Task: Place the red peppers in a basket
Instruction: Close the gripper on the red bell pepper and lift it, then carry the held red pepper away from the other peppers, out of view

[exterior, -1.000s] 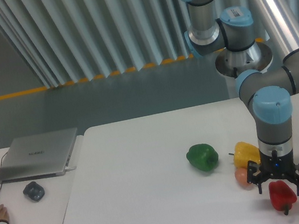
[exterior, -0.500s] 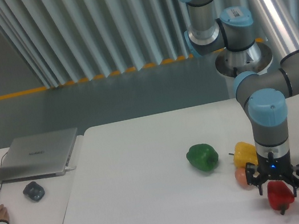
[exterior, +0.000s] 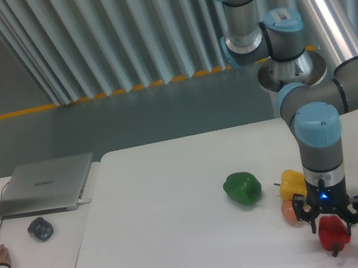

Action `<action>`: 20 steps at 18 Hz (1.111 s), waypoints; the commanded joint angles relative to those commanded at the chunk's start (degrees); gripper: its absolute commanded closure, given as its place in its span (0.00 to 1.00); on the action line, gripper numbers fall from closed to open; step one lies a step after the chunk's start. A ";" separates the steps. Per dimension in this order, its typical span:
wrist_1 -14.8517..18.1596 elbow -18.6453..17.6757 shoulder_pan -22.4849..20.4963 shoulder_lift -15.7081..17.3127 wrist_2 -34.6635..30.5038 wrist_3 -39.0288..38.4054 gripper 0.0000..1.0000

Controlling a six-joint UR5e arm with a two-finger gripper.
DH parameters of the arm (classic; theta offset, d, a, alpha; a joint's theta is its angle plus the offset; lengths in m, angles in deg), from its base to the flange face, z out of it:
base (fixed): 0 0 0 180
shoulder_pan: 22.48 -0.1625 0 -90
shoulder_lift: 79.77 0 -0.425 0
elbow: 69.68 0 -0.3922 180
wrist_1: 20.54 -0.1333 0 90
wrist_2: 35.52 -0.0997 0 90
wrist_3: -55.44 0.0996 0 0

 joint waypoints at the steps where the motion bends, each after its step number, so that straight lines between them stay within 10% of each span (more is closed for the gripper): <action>1: 0.00 -0.09 0.00 0.00 0.00 -0.09 0.46; 13: 0.79 1.67 -0.61 3.42 1.76 1.05 0.56; 20: 9.30 1.76 -2.98 7.73 1.58 22.20 0.56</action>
